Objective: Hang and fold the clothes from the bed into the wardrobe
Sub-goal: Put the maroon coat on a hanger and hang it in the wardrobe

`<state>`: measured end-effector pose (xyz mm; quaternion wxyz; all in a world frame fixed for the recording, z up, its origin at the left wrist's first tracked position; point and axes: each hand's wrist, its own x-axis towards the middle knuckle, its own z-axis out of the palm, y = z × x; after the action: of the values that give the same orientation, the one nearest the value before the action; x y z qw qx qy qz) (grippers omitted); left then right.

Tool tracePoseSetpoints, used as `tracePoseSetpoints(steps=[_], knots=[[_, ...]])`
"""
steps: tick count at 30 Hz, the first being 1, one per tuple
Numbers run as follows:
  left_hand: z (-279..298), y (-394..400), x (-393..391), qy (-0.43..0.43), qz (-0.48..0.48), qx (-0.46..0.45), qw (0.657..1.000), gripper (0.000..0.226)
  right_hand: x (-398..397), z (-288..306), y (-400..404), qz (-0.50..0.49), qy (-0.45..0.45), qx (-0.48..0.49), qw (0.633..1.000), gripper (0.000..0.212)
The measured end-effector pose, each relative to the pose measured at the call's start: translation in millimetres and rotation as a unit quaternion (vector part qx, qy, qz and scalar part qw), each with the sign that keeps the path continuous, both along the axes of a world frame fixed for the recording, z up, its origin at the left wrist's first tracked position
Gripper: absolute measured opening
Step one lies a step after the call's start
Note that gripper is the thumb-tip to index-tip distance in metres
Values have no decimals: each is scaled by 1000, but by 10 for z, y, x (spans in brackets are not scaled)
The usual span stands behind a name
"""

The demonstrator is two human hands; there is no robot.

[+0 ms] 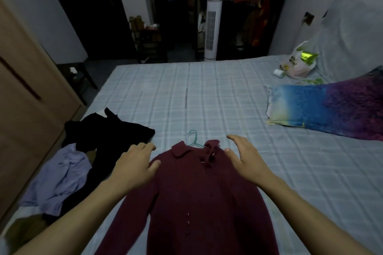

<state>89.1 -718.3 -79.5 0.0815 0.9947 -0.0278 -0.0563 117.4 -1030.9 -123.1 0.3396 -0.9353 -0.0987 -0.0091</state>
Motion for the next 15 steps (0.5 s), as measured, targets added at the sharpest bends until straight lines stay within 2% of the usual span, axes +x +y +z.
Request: tracePoseSetpoints(steps=[9, 15], knots=[[-351, 166, 720, 7, 31, -40, 999, 48, 739, -330, 100, 2, 45, -20, 999, 57], [-1008, 267, 1384, 49, 25, -68, 996, 47, 1418, -893, 157, -16, 102, -68, 992, 50]])
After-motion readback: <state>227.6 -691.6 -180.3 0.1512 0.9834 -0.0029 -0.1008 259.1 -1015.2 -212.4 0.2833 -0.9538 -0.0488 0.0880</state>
